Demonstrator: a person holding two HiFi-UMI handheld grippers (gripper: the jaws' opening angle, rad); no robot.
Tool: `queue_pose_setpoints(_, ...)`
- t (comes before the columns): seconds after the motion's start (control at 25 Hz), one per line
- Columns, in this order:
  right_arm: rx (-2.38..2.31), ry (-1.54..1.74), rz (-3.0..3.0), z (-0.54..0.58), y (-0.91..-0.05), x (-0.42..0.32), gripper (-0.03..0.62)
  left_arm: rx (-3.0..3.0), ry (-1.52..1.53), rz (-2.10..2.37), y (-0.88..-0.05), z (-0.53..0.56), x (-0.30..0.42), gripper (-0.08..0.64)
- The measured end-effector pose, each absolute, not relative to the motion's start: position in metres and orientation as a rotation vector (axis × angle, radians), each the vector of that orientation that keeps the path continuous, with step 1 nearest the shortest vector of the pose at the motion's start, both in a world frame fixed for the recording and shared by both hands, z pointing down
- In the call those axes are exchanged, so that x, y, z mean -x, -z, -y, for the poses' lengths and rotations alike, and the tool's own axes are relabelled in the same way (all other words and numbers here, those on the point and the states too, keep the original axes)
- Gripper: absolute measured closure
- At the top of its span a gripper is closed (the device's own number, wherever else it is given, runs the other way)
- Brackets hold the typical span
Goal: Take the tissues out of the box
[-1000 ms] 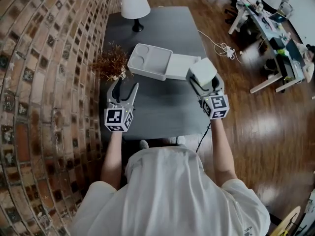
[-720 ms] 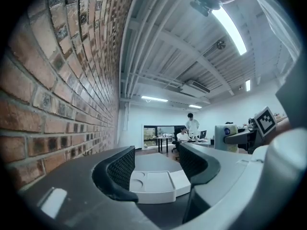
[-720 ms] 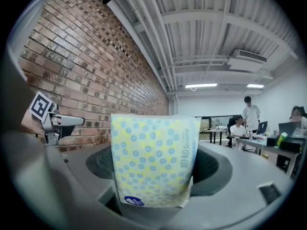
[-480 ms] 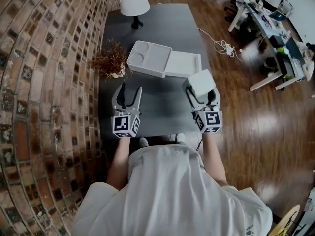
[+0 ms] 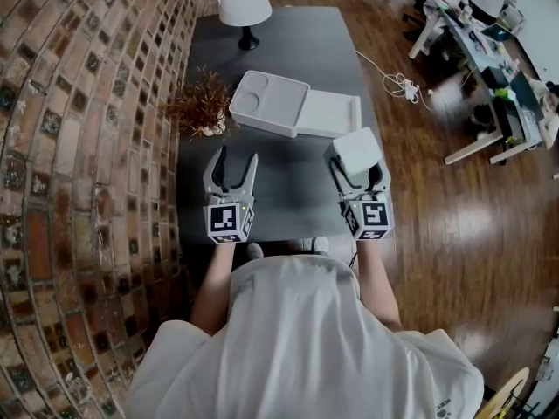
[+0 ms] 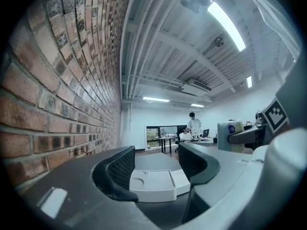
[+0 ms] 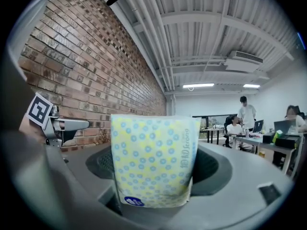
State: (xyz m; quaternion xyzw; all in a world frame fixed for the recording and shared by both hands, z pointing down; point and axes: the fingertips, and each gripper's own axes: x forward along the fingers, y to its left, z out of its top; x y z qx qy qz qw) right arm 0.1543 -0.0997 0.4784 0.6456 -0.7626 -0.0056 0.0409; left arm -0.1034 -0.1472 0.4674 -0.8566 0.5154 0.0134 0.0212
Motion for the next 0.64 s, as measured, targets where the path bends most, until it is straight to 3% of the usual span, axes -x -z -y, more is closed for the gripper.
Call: queue_pose_setpoints(0.64,-2.006,0.096,2.347,0.094,-0.457,-0.149,0.166,2.645,-0.019,-1.666,-0.473,0.153,0.111,0.288)
